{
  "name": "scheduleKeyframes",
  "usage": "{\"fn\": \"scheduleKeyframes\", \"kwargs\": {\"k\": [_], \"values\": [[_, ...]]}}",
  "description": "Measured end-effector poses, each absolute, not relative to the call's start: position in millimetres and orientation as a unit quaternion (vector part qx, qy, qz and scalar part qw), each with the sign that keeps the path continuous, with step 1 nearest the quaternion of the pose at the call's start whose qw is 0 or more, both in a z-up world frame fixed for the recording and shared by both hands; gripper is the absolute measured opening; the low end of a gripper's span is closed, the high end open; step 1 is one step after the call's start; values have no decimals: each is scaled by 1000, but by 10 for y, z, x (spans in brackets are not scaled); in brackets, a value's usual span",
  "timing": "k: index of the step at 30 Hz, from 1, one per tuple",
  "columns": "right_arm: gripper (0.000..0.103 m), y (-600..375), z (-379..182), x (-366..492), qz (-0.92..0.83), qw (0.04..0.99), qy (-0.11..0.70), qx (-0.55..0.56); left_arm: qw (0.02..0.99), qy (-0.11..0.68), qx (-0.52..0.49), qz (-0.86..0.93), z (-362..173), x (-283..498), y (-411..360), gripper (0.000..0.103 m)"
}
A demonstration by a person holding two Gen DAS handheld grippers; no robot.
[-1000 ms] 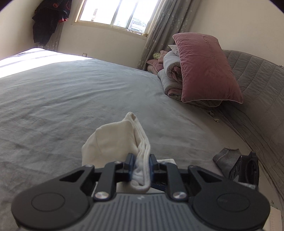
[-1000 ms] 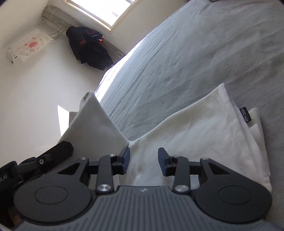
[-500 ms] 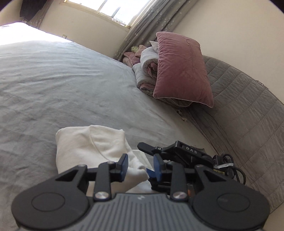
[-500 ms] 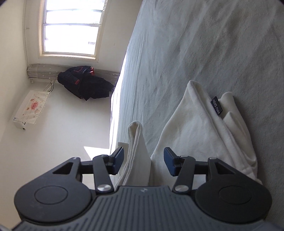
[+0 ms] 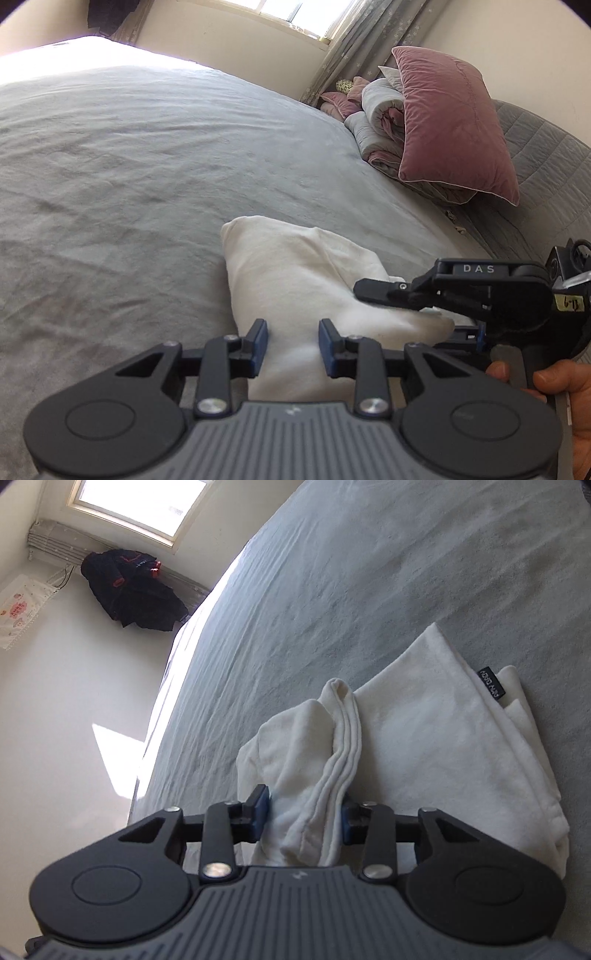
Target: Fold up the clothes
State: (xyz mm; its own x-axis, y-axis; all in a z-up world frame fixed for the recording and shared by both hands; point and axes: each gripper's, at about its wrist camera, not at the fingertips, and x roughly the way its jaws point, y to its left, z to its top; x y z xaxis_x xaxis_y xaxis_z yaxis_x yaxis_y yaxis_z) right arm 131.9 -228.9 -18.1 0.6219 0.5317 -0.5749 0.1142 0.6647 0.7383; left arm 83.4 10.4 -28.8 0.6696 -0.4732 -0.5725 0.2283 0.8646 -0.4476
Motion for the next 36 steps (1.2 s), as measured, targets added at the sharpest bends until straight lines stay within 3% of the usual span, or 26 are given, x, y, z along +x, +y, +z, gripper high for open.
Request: {"fn": "scheduleKeyframes", "kwargs": {"k": [3, 7, 19, 24, 27, 36], "values": [[22, -2385, -76, 1285, 138, 821, 395, 388, 901, 341, -180, -197, -229, 853, 150, 30], [22, -2615, 7, 1253, 134, 832, 384, 377, 907, 332, -171, -194, -210, 920, 103, 16], [23, -2988, -304, 1213, 113, 831, 406, 362, 902, 332, -128, -244, -369, 905, -459, 15], [31, -2996, -310, 1165, 109, 836, 419, 337, 914, 313, -64, -250, -423, 793, -569, 15], [37, -2965, -127, 1099, 99, 861, 409, 287, 915, 305, -61, -255, -336, 798, -529, 15], [37, -2574, 228, 757, 147, 918, 351, 111, 913, 284, -49, -288, -289, 687, -611, 11]]}}
